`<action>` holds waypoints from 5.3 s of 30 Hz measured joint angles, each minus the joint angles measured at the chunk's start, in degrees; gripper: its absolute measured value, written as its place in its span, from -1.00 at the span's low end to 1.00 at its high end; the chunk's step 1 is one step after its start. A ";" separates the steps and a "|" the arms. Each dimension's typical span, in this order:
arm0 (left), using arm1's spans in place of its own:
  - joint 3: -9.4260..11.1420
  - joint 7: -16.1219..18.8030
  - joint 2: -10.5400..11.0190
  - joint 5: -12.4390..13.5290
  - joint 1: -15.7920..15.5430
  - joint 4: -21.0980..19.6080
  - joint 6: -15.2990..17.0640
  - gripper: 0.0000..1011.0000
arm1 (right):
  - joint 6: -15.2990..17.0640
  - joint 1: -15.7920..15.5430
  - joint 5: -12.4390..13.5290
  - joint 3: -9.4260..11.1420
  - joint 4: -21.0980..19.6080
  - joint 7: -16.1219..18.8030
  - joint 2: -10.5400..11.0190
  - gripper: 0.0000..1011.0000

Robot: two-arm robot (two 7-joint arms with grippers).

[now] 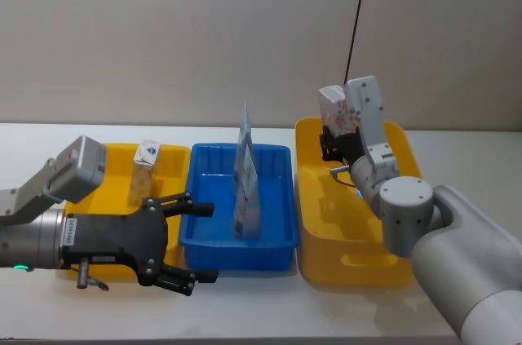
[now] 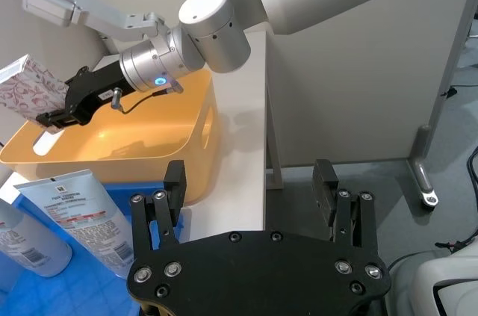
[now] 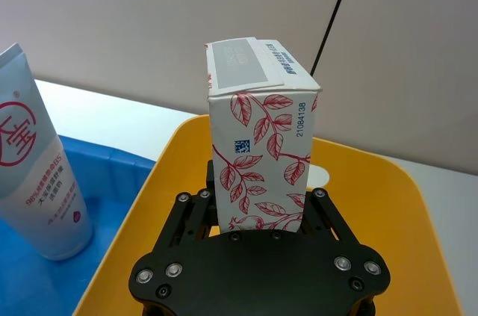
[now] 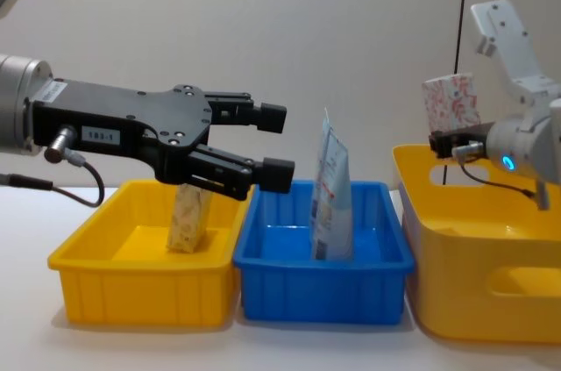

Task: Bimanual collaborative sorting of washing and personal care products

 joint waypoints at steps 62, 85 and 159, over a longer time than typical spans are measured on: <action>0.00 0.00 0.00 0.00 0.01 0.00 0.00 0.98 | 8.66 -26.37 4.60 4.71 -48.73 8.58 8.69 0.99; 0.00 0.00 0.00 0.00 0.01 0.00 0.00 0.98 | 10.29 -35.30 5.54 5.53 -59.04 12.11 11.47 0.99; 0.00 0.00 0.00 0.00 0.00 0.00 0.00 0.98 | 0.05 -23.53 -5.90 -0.71 -30.35 8.94 -2.62 0.99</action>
